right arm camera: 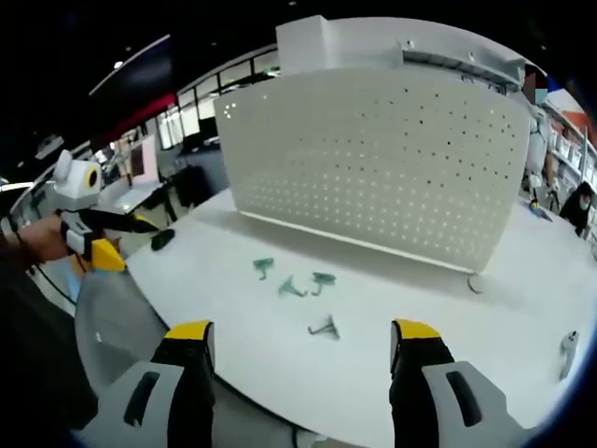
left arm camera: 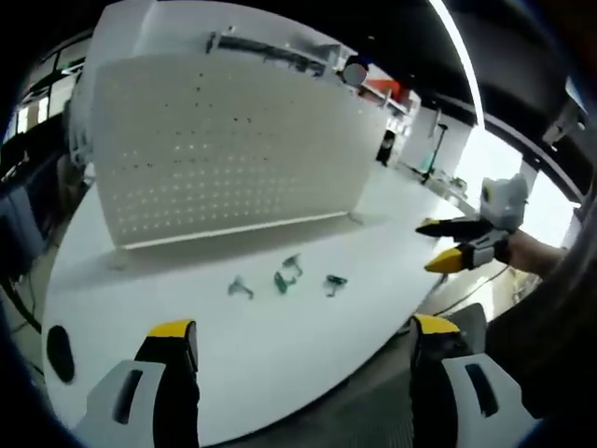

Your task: Insert the hook assembly into the mounting plate slot until the hook locks in place.

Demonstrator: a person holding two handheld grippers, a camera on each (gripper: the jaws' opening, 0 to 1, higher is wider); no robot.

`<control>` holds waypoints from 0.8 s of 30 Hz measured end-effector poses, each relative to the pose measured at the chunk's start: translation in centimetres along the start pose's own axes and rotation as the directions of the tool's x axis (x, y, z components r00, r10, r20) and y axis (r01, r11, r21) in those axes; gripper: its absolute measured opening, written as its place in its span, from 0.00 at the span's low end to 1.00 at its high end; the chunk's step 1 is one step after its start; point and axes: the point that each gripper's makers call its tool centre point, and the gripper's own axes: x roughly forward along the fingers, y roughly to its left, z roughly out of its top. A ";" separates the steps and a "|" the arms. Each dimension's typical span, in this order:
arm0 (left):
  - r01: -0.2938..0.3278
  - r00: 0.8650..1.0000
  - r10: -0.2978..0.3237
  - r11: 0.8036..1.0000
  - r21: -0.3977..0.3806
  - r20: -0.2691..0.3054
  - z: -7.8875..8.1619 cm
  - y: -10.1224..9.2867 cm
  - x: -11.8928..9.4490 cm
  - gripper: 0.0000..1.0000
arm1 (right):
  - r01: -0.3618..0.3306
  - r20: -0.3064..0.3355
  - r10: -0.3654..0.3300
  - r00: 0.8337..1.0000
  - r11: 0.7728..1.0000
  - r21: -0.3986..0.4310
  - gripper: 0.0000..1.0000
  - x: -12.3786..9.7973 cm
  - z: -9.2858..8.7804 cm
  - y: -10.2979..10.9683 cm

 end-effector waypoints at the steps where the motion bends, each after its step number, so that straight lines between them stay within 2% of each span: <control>1: 0.006 1.000 -0.006 1.000 -0.001 -0.001 0.1 -0.1 0.3 0.95 | -0.002 -0.002 0.002 1.000 1.000 0.002 0.77 0.0 -0.1 0.0; 4: 0.010 1.000 -0.010 1.000 0.009 -0.018 0.1 -0.1 1.4 0.95 | -0.003 -0.009 0.003 1.000 1.000 0.007 0.77 0.2 -0.3 -0.1; 10: 0.034 0.999 -0.034 0.999 0.016 -0.019 1.0 0.0 3.1 0.87 | -0.007 -0.021 0.008 1.000 1.000 0.014 0.76 0.3 -0.8 -0.1; 14: 0.039 0.999 -0.039 0.997 0.060 -0.015 1.4 -0.1 4.3 0.76 | -0.006 -0.032 0.007 0.999 1.000 0.026 0.75 0.4 -1.1 -0.3; 24: 0.075 0.995 -0.071 0.995 0.058 -0.071 0.3 -0.3 7.9 0.68 | 0.001 -0.038 0.001 0.999 0.999 0.035 0.75 0.7 -1.6 -0.7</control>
